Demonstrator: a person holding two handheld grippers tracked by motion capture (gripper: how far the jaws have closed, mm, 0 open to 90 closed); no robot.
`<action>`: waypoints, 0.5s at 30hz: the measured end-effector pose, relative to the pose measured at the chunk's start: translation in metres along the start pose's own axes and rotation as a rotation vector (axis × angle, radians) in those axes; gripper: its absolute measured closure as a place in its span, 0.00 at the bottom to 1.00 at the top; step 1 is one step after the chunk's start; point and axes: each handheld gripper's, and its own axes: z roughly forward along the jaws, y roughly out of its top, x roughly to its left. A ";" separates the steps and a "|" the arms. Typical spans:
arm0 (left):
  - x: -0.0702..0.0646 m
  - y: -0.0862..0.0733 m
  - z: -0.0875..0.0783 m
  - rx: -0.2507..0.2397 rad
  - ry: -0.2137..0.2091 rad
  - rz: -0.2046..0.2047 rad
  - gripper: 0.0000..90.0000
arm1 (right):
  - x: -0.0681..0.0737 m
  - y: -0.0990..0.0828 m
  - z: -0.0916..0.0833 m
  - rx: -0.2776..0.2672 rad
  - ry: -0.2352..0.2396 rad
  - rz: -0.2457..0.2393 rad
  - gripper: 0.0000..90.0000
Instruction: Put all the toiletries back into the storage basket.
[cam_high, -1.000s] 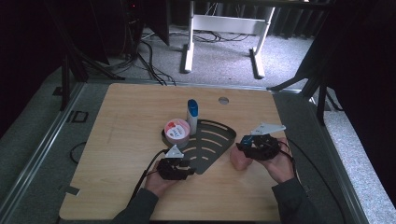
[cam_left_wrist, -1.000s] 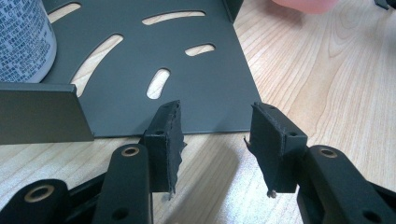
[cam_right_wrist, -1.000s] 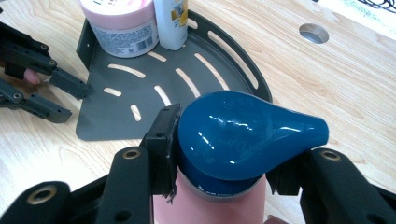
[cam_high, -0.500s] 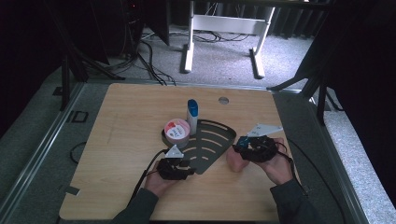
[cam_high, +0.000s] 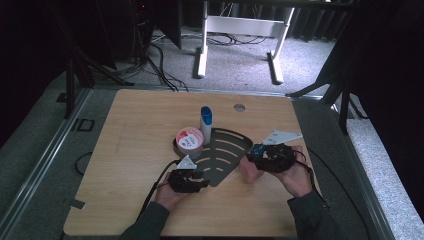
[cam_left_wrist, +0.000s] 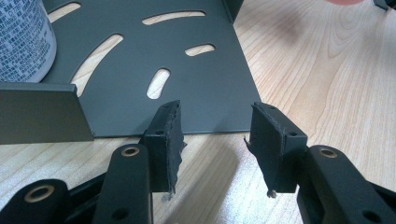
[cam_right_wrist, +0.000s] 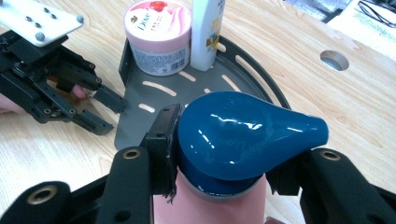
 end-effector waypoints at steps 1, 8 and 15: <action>0.000 0.000 0.000 0.000 0.000 0.001 0.60 | 0.000 0.001 0.000 -0.002 0.000 0.000 0.58; 0.000 0.000 0.000 0.000 0.000 0.000 0.60 | 0.002 0.008 -0.001 -0.016 0.006 -0.004 0.58; 0.000 0.000 0.000 0.000 0.000 0.000 0.60 | 0.005 0.017 0.001 -0.022 0.002 -0.018 0.58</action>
